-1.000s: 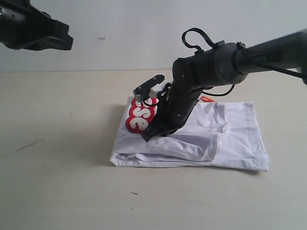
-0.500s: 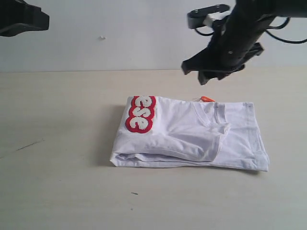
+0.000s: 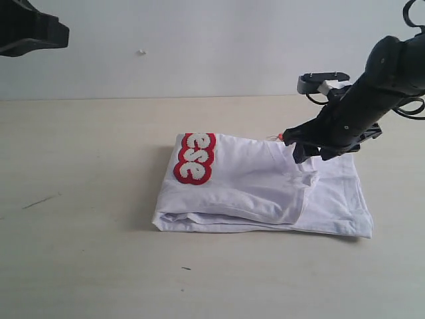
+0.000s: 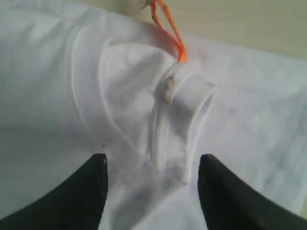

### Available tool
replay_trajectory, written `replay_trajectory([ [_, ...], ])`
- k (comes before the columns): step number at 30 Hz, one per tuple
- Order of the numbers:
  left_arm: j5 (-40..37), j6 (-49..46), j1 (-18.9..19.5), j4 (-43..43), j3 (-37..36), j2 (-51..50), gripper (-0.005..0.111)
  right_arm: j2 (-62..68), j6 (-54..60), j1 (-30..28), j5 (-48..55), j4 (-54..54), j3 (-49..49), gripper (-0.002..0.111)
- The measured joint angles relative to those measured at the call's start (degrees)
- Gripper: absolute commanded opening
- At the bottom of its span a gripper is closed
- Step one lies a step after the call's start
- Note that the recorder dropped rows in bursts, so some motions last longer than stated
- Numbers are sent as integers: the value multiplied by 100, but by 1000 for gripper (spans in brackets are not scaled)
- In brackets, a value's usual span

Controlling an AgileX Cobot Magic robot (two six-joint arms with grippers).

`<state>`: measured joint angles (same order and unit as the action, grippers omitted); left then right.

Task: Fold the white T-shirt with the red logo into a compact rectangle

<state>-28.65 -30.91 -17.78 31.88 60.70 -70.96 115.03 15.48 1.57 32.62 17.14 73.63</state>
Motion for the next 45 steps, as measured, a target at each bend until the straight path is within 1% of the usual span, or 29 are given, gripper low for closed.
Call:
replay_trajectory([
  [6,147,0,0,13,-4,0,0,351,223,0,-726,13,0,56],
  [8,172,0,0,22,-4,0,0,531,333,0,-817,78,0,56],
  [11,172,0,0,22,-4,0,0,629,842,0,-831,556,0,55],
  [13,172,0,0,22,-4,0,0,666,1123,0,-841,818,0,52],
  [15,172,0,0,22,-4,0,0,717,1220,0,-841,899,24,47],
  [18,172,0,0,22,-4,0,0,788,1277,-11,-871,921,38,34],
  [19,172,0,0,22,-4,0,0,788,1288,-23,-883,931,38,26],
  [21,172,0,0,22,-4,0,0,798,1329,-34,-907,931,38,14],
  [23,172,0,0,22,-4,0,0,798,1407,-32,-907,944,38,-1],
  [30,172,0,0,44,-4,0,0,602,1498,-32,-567,985,112,0],
  [36,181,0,0,55,-4,0,0,47,1519,-32,-80,974,406,0],
  [39,181,0,0,65,-4,0,0,-243,1412,-32,171,697,492,0],
  [45,221,0,0,65,-4,0,0,-800,551,-32,865,-184,702,0],
])
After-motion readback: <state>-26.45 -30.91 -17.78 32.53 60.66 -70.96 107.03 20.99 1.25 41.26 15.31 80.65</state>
